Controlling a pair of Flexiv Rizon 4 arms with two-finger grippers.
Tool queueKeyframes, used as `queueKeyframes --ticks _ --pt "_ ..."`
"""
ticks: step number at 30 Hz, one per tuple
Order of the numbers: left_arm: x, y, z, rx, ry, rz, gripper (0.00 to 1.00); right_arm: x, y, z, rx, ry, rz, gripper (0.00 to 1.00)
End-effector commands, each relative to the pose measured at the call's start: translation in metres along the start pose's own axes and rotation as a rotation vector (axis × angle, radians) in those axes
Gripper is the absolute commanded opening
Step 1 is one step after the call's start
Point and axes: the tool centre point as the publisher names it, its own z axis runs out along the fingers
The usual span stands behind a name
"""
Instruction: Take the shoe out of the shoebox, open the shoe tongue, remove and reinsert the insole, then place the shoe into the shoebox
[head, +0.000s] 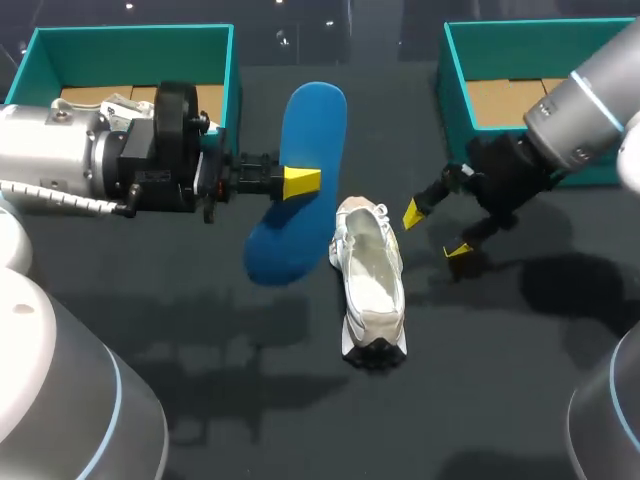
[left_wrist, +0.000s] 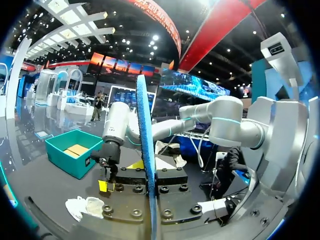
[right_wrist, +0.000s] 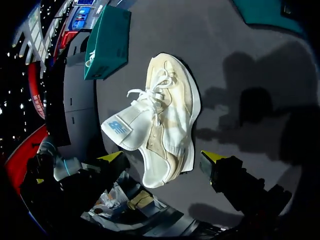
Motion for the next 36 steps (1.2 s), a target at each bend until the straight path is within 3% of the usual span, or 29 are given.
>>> queueKeyframes --ticks 1,4,7,18,29,33,36 --pt "-0.018 -0.013 0.001 -0.093 0.004 0.202 0.0 -0.002 -0.021 -0.028 -0.09 0.184 0.014 1.0" --pt "-0.029 -0.018 0.001 -0.102 0.004 0.323 0.0 0.006 -0.021 -0.036 -0.078 0.251 0.01 1.0" --pt "-0.038 -0.018 0.003 -0.126 -0.034 0.504 0.0 0.009 -0.016 -0.044 -0.017 0.41 0.086 1.0" --pt "-0.038 -0.018 0.003 -0.126 -0.034 0.504 0.0 0.009 -0.016 -0.044 -0.017 0.41 0.086 1.0" --pt "-0.07 0.006 0.021 -0.204 -0.023 0.966 0.0 0.04 0.0 -0.069 -0.044 0.523 0.1 1.0" --pt "-0.079 0.015 0.028 -0.097 -0.08 1.106 0.0 0.047 0.002 -0.076 -0.03 0.618 0.18 1.0" --pt "-0.081 0.018 0.032 -0.106 -0.097 1.136 0.0 0.048 0.001 -0.083 -0.063 0.672 0.213 1.0"
